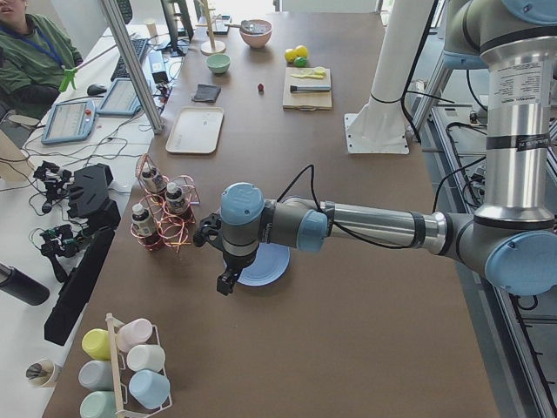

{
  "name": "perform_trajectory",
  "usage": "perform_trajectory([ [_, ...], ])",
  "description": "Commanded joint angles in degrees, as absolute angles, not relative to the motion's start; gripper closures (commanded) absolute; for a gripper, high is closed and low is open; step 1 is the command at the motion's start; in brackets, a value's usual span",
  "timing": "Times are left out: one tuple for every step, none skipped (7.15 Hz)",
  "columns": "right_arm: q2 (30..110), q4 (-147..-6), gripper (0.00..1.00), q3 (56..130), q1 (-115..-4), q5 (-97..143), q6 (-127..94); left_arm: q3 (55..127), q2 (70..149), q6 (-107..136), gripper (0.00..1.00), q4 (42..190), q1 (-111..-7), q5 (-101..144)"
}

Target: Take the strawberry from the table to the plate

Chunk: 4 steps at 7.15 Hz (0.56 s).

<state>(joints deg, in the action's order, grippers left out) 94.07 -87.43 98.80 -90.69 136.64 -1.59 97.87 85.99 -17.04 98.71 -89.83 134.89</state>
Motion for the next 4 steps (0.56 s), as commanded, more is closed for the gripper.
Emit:
perform_trajectory([
  [93.78,-87.36,0.0,99.14,-90.53,136.67,-1.84,96.07,85.61,-16.7,0.01,100.81,-89.82,135.44],
  [93.34,-87.36,0.0,99.31,-89.66,136.67,-2.11,95.72,85.61,-14.0,0.01,100.81,-89.56,136.74],
  [93.08,-87.36,0.0,99.4,-88.52,136.58,-2.2,95.28,85.61,-6.23,0.01,102.99,-88.78,137.11],
  [92.29,-87.36,0.0,99.4,-87.72,136.58,-3.85,91.79,85.34,0.55,0.01,110.93,-87.55,138.41],
])
